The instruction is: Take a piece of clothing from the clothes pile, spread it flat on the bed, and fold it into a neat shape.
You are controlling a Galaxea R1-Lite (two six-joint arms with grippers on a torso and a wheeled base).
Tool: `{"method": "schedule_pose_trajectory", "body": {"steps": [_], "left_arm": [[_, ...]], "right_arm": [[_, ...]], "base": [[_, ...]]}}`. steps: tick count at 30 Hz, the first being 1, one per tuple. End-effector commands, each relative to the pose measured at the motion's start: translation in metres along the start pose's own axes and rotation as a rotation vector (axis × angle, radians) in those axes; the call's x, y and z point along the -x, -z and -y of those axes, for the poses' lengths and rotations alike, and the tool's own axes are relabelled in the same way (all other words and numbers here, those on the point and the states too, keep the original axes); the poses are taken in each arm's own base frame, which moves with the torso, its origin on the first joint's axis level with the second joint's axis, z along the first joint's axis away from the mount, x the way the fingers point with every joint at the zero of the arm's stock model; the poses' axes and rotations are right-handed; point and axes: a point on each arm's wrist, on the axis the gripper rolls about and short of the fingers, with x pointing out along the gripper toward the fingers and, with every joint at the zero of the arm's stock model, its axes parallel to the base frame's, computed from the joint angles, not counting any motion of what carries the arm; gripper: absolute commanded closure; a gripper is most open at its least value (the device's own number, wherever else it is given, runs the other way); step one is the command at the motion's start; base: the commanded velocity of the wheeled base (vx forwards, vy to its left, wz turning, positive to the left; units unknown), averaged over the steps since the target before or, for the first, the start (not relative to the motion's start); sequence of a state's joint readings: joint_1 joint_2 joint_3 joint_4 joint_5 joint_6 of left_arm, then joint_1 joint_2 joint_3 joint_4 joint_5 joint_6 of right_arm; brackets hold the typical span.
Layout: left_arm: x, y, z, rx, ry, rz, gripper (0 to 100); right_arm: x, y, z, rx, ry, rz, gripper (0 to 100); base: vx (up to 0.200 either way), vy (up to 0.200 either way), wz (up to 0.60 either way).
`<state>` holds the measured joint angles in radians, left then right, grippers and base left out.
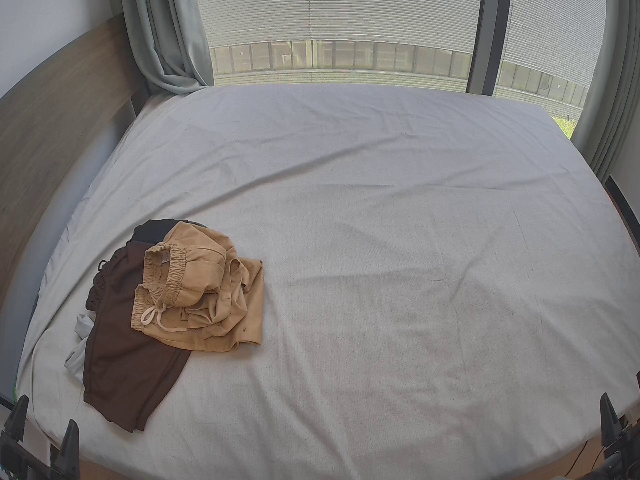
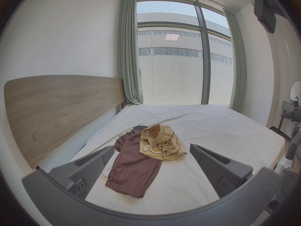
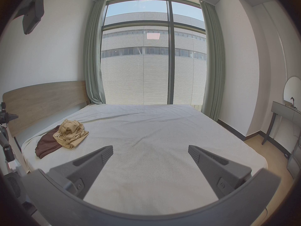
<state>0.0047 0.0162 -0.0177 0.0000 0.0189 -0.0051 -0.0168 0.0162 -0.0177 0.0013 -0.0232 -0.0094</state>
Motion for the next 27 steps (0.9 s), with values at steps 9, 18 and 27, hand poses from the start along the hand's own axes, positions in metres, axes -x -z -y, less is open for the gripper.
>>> {"method": "schedule_pose_trajectory", "body": {"steps": [9, 18, 27], "left_arm": [[0.001, -0.001, 0.0, 0.013, -0.007, 0.042, 0], [-0.014, -0.066, 0.001, 0.022, 0.06, 0.091, 0], [-0.043, -0.095, 0.004, 0.064, 0.141, 0.021, 0]], "right_arm": [[0.0, 0.004, 0.0, 0.0, 0.001, 0.001, 0], [0.0, 0.005, 0.0, 0.003, -0.005, 0.0, 0], [0.0, 0.004, 0.0, -0.005, -0.009, 0.001, 0]], "base": [[0.0, 0.0, 0.0], [0.0, 0.0, 0.0], [0.0, 0.0, 0.0]]}}
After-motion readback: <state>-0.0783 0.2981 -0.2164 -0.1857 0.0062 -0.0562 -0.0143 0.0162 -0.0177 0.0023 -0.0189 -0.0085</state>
